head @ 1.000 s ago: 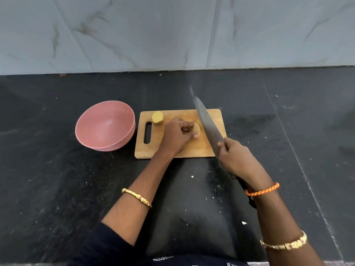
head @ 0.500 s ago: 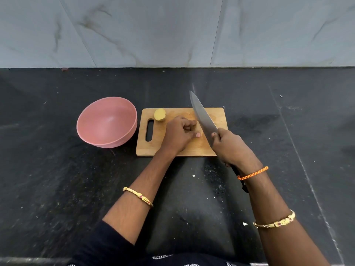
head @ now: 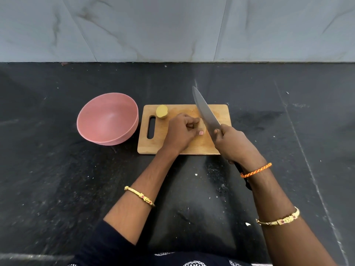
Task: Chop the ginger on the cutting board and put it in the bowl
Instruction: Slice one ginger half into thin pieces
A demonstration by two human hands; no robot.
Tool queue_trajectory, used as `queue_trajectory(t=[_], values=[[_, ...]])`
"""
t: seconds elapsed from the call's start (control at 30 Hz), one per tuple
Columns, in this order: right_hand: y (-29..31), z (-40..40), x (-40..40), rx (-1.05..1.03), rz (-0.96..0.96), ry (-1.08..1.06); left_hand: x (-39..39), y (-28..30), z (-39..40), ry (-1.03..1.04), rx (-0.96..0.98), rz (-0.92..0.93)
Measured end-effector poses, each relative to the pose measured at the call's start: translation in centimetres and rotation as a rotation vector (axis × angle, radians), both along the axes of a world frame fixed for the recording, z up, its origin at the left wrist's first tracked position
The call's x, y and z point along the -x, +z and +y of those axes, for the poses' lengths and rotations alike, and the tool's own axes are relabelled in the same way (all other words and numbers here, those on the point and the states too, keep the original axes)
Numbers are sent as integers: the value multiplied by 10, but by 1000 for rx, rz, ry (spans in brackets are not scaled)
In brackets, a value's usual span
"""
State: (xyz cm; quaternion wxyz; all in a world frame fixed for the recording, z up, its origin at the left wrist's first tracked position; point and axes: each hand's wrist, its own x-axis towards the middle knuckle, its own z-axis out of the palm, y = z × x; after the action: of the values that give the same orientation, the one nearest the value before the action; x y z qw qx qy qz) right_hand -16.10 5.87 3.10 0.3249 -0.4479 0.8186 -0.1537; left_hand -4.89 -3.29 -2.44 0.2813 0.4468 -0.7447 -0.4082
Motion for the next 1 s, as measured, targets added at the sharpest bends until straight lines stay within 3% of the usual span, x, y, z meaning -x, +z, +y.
queue_trajectory(t=[0.23,0.67,1.0], values=[[-8,-1,-14,-25,62,-48,0,0,1,-6,22,-11],[-12,66,-19,18,-45,-108,0,-1,2,0,45,-32],[-8,27,-9,92,-42,-129,-2,-2,4,23,2,2]])
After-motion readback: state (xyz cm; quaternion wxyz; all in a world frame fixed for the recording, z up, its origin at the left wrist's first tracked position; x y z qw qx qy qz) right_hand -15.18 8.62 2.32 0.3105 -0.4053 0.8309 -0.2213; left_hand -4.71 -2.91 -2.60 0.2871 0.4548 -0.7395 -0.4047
